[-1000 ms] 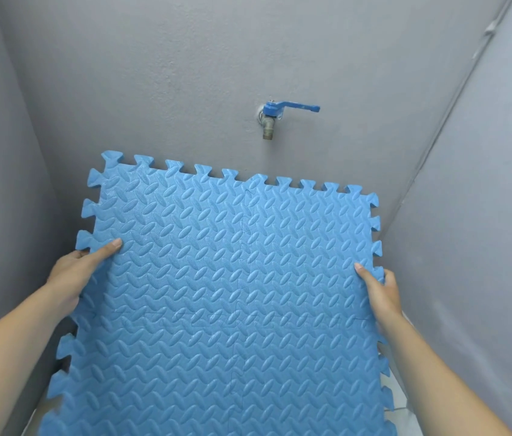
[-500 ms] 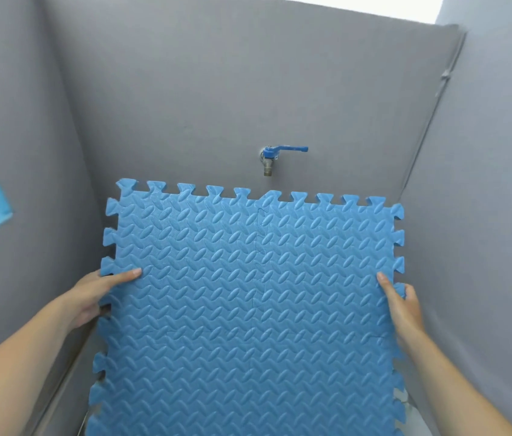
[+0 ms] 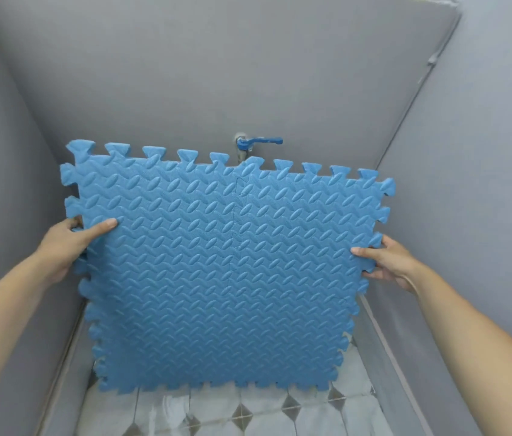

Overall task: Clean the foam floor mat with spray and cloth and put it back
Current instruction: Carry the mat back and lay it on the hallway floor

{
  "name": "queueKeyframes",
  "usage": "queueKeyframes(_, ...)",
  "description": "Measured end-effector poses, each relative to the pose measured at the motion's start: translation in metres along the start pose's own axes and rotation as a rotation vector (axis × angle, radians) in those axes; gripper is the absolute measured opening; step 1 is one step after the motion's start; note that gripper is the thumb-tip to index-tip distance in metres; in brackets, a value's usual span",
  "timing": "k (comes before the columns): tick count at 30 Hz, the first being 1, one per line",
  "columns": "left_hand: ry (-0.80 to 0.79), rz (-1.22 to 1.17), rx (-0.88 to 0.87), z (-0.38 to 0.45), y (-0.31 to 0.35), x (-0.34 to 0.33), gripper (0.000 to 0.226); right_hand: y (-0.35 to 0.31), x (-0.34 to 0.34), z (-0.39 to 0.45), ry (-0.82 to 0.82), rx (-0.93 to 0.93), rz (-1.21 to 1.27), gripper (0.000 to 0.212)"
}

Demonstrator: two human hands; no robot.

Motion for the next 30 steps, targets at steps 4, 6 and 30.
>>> queueKeyframes(4,0.030,0.000,0.113,-0.031,0.111,0.017,0.067,-0.115,0.022,-0.058,0.042,-0.051,-0.013,0.049)
queueKeyframes(6,0.050,-0.005,0.142,-0.049,0.173,0.035,0.083,-0.183,0.033,-0.090,0.044,-0.040,-0.009,0.044)
queueKeyframes(30,0.386,0.086,-0.023,-0.327,0.549,0.202,0.056,-0.578,0.028,-0.359,-0.135,0.198,-0.148,0.019)
Point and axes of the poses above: each hand's wrist, its own z-axis towards the middle knuckle, its own x-axis out of the back of the hand, y = z × x, the point moved 4 cm from there along z, towards the middle knuckle, and after that the axes turned 1 degree about -z, right-handed, at the moved point
